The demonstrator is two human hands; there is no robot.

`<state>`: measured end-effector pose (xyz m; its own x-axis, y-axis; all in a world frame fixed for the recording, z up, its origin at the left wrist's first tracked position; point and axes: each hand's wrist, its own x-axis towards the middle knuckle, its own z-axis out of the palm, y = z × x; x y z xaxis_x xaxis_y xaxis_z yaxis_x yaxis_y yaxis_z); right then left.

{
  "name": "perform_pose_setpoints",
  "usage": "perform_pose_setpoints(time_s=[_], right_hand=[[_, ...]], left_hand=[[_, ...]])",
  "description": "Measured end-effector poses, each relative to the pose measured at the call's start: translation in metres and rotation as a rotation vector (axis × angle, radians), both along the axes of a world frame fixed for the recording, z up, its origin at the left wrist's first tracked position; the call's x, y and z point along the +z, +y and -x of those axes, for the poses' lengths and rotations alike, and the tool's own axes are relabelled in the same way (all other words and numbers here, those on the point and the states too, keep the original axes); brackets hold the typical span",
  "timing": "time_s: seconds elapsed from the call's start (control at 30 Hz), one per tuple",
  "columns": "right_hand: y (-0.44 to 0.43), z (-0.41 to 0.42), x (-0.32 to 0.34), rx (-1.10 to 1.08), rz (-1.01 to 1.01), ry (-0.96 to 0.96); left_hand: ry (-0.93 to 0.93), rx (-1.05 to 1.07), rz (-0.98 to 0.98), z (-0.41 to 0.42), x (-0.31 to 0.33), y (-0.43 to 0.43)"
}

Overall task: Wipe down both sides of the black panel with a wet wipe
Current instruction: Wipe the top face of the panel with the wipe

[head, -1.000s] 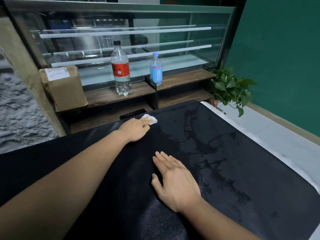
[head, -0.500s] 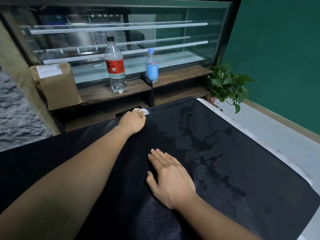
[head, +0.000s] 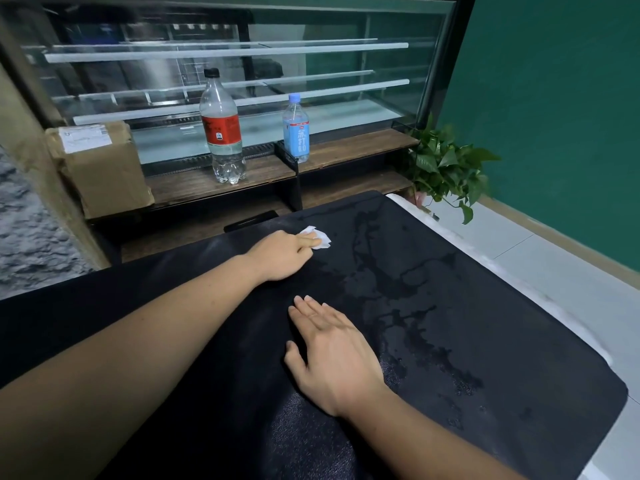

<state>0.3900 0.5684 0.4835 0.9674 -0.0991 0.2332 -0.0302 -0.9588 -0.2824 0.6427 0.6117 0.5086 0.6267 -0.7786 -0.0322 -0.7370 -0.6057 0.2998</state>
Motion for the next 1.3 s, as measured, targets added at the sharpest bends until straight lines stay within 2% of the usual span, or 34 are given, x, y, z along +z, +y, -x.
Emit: perform_pose_setpoints(time_s=[0.5, 0.83, 1.3], right_hand=[[0.001, 0.001, 0.002, 0.0, -0.025, -0.013], [0.001, 0.001, 0.004, -0.005, -0.023, -0.017], [0.0, 0.001, 0.005, 0.012, -0.025, 0.003]], left_hand=[[-0.029, 0.133, -0.057, -0.052, 0.013, -0.008], [-0.032, 0.208, -0.064, -0.042, 0.014, -0.033], [-0.028, -0.047, -0.019, -0.006, 0.005, -0.057]])
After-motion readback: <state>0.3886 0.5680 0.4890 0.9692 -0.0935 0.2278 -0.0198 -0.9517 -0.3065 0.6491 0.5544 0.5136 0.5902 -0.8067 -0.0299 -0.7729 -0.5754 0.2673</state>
